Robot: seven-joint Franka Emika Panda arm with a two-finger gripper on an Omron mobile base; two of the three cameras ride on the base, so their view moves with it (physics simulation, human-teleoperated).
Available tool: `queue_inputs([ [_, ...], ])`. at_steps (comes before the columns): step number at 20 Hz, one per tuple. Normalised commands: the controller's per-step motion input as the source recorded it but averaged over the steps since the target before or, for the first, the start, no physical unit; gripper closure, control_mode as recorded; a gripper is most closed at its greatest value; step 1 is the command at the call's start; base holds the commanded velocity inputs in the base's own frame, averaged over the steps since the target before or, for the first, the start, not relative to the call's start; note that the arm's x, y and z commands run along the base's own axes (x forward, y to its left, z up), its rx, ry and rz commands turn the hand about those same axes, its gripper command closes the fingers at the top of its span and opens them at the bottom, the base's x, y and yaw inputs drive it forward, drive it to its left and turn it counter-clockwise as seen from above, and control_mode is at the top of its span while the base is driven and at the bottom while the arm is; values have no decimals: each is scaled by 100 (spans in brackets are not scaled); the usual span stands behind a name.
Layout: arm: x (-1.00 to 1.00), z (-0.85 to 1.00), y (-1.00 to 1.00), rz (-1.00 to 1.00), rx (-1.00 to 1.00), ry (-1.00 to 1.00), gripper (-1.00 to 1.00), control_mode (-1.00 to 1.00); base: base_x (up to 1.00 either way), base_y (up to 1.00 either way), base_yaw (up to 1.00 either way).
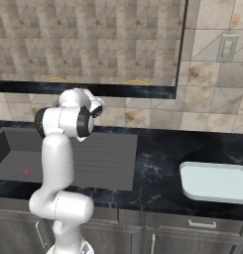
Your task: Take the fish out of the fridge, briefly rinse it in the sink, and place it on the tray next to the sink.
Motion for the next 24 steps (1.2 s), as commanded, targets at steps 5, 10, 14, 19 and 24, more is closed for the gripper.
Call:
queue_inputs([
  [5,-56,0,0,4,9,0,100,-100,0,0,0],
  [10,-58,16,0,2,9,0,100,-100,0,0,0],
  [14,-44,29,0,0,8,-1,100,-100,0,0,0],
  [19,-5,31,0,-1,2,-9,100,-100,0,0,0],
  [24,27,6,-13,-19,0,-19,100,-100,0,0,0],
])
